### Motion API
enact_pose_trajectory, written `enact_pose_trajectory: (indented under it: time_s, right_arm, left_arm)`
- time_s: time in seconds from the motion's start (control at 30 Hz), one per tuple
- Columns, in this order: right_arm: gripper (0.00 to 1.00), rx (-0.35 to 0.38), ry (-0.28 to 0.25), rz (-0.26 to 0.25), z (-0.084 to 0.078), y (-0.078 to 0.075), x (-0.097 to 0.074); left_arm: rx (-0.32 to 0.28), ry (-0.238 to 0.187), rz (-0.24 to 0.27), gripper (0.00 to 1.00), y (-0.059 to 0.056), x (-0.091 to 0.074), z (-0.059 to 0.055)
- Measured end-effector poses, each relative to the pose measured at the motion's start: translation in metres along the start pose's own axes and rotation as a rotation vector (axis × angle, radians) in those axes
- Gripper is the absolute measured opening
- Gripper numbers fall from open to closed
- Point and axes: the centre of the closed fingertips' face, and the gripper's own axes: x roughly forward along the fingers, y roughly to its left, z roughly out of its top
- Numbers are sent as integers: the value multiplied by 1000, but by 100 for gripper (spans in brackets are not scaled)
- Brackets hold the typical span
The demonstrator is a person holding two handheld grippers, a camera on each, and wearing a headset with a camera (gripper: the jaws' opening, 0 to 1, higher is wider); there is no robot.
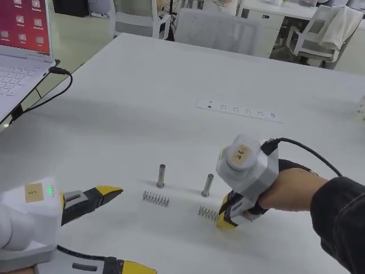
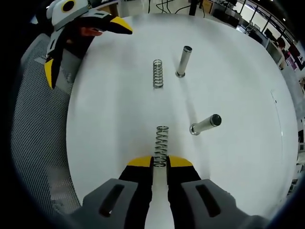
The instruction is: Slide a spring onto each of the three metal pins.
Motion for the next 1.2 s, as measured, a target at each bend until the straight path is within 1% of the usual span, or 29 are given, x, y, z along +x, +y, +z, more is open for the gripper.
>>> enact_pose_trajectory:
  time_s: [0.13, 0.33, 0.53, 0.77, 0.9, 1.0, 1.07, 1.2]
  right_arm:
    - [8, -4, 5, -5, 1, 0, 0]
    - [8, 2, -3, -7, 2, -1, 0]
    - [8, 12, -17, 8, 5, 2, -5]
    - [8, 0, -25, 32, 9, 13, -13]
    - [8, -8, -39, 53, 14, 21, -18]
    - [8, -30, -44, 67, 19, 30, -23]
    - [8, -39, -49, 75, 22, 33, -25]
    - [8, -72, -57, 85, 30, 41, -30]
  left_arm:
    - [3, 4, -2, 89, 0, 0, 0]
    - [5, 6, -3, 89, 1, 0, 0]
    - [6, 8, -9, 88, 1, 1, -1]
    - [22, 11, -30, 84, -1, 6, 3]
    - [33, 15, -44, 81, -4, 9, 4]
    - [33, 20, -60, 77, -7, 10, 4]
    - [34, 20, -65, 76, -8, 10, 4]
    - [42, 22, -85, 71, -11, 12, 6]
